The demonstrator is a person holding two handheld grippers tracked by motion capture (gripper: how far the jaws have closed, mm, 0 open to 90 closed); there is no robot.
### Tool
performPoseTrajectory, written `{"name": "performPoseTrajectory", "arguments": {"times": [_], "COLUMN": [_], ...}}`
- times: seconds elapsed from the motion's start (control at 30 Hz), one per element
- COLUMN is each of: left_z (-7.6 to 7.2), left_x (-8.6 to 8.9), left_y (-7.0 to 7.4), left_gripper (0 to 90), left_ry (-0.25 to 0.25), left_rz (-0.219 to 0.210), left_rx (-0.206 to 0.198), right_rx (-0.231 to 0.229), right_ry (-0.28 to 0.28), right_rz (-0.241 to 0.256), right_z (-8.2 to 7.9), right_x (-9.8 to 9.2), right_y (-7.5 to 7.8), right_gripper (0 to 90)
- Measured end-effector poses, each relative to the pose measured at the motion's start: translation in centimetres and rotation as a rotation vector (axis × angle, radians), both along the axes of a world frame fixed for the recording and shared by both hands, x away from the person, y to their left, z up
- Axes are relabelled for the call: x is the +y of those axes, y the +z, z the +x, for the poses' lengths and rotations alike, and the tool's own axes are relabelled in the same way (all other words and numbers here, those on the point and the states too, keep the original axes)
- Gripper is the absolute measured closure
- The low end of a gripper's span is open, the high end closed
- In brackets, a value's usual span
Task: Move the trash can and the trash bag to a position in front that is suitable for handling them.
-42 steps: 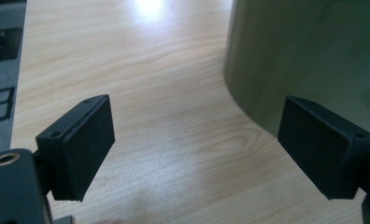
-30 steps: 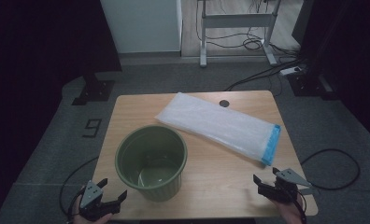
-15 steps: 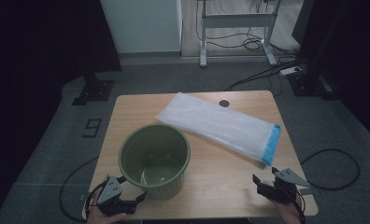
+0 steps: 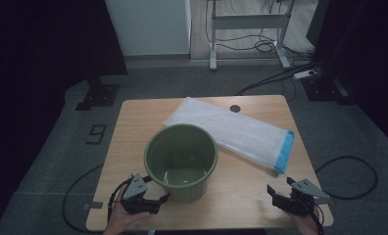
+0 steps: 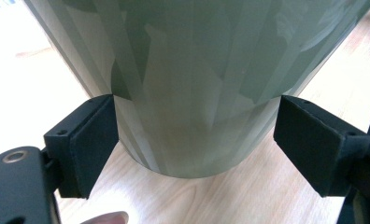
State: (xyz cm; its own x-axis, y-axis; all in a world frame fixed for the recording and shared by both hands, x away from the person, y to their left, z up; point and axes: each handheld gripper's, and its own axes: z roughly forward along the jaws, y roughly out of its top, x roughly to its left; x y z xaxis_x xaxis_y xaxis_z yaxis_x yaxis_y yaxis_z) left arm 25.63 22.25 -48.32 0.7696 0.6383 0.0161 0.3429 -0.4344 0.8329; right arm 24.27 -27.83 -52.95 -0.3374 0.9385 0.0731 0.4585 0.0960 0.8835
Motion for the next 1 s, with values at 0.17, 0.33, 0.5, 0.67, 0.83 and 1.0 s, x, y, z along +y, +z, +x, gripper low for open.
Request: {"name": "performPoseTrajectory", "arguments": {"times": [0.17, 0.33, 0.5, 0.67, 0.83, 1.0], "left_z": [1.8, 2.6, 2.9, 2.5, 2.1, 1.7], "left_x": [-2.0, -3.2, -4.2, -3.8, -1.2, 0.6], "left_y": [0.0, -0.2, -0.2, -0.3, -0.4, -0.5], "left_gripper": [13.8, 13.9, 14.1, 14.3, 14.4, 14.8], "left_ry": [-0.025, -0.028, -0.016, 0.005, 0.089, 0.136], "left_rz": [-0.006, -0.011, 0.005, 0.013, 0.003, -0.023], "left_rx": [0.007, 0.017, 0.01, -0.004, -0.004, 0.009], "right_rx": [-0.004, 0.002, 0.002, 0.001, 0.013, 0.007], "right_ry": [-0.016, -0.016, -0.02, -0.031, -0.032, -0.015], "right_rz": [0.018, 0.013, 0.008, 0.006, -0.005, -0.037], "right_z": [-0.3, -0.3, -0.5, -0.7, -0.5, -0.2], "right_x": [-0.2, -0.2, -0.4, -0.7, -0.6, 0.2], "right_y": [0.1, -0.1, -0.1, -0.1, -0.3, -0.3], "right_gripper": [16.9, 16.9, 16.9, 17.0, 17.1, 17.1]}}
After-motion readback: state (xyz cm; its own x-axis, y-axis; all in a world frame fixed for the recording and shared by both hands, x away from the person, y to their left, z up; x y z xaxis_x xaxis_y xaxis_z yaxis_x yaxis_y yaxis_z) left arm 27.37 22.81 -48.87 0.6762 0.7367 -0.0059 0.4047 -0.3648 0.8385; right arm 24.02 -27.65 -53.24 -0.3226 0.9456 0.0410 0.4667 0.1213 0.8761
